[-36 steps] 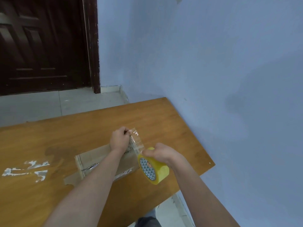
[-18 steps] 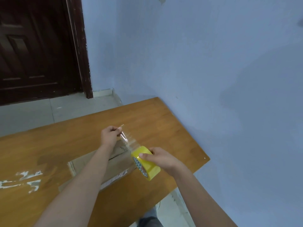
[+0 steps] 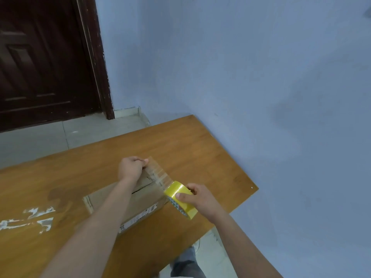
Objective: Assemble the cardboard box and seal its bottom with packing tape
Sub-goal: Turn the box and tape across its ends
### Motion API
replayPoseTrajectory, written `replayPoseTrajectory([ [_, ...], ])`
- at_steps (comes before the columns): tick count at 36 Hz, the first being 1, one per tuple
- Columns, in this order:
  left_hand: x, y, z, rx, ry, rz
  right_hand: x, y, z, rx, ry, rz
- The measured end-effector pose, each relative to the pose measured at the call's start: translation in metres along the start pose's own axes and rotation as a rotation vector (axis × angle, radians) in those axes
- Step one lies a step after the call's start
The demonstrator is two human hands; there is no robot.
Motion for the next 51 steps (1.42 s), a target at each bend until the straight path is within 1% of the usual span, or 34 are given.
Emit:
replayPoseTrajectory([
  [5, 0.006, 0.0, 0.001, -0.127, 0.045, 0.053, -0.001, 0.006, 0.002, 0.027, 0.009, 0.058],
  [13, 0.002, 0.003, 0.0, -0.174, 0.059, 0.059, -0.007, 0.009, 0.0, 0.079, 0.077, 0.102],
  [20, -0.004, 0.003, -0.004, -0.143, 0.04, 0.048, -0.004, 0.01, 0.007, 0.064, 0.151, 0.107],
  [35, -0.005, 0.007, -0.005, -0.227, 0.091, 0.018, 0.005, 0.012, 0.018, 0.092, 0.2, 0.077],
  [46, -0.006, 0.007, -0.006, -0.3, 0.126, 0.052, 0.005, 0.017, 0.018, 0.15, 0.199, 0.083],
  [51, -0.005, 0.007, -0.008, -0.302, 0.138, 0.095, 0.003, 0.015, 0.018, 0.105, 0.23, 0.072],
])
Point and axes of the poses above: each hand's wrist, its own x-axis away from the middle knuckle, its own y-axis out of the palm, z = x × y, the point moved 6 cm from there along -x, towards the middle knuckle, and after that the axes turned 14 degrees about z, right-handed, at the moved point
